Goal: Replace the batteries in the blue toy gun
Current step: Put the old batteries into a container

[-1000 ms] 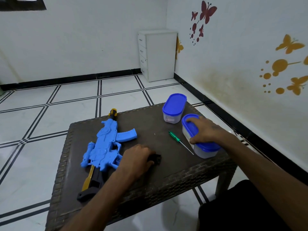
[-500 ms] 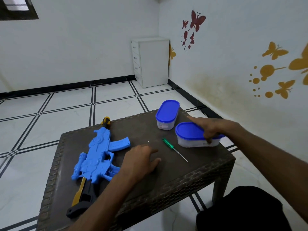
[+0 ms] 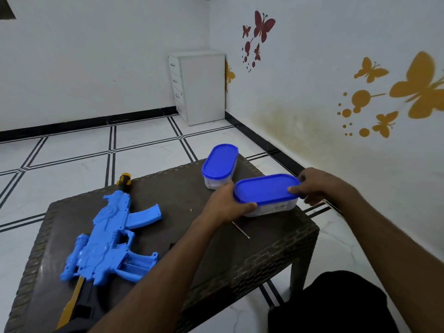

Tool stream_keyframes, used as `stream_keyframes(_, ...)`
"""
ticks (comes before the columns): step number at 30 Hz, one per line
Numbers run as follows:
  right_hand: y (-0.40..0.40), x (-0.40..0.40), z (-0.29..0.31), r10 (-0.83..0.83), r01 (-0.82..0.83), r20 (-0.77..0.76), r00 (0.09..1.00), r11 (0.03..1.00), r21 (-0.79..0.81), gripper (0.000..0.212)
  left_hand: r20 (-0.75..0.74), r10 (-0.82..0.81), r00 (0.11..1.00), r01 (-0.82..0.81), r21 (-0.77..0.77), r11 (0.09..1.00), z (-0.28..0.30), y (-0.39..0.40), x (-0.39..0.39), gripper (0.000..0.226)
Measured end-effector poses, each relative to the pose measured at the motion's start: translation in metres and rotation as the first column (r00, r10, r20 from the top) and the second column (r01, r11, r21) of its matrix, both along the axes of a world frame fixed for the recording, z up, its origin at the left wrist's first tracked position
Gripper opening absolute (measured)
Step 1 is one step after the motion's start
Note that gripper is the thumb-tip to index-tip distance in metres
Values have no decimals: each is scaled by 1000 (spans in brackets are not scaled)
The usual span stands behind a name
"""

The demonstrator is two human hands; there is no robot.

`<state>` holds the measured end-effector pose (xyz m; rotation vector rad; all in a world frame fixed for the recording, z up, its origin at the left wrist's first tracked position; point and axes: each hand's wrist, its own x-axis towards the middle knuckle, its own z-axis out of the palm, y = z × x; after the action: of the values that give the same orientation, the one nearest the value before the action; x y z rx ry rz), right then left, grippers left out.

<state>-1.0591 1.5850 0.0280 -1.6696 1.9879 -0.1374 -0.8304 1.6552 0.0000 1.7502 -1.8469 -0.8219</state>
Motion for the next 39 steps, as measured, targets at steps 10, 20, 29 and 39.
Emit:
stream_keyframes(10, -32, 18, -15, -30, 113, 340, 940, 967, -229, 13, 263, 25, 965, 12, -138, 990, -1, 32, -1, 51)
stream_keyframes(20, -49, 49, -2, 74, -52, 344, 936, 996, -73, 40, 220, 70, 973, -46, -114, 992, -14, 27, -16, 76)
stream_keyframes(29, -57, 64, -1, 166, -166, -7, 986, 981, -96, 52, 208, 76, 975, -76, -6, 997, -10, 14, -37, 79)
stream_keyframes(39, -42, 75, 0, 242, -325, -301, 922, 907, -267, 46, 252, 54, 966, -66, 42, 997, 2, 10, -42, 59)
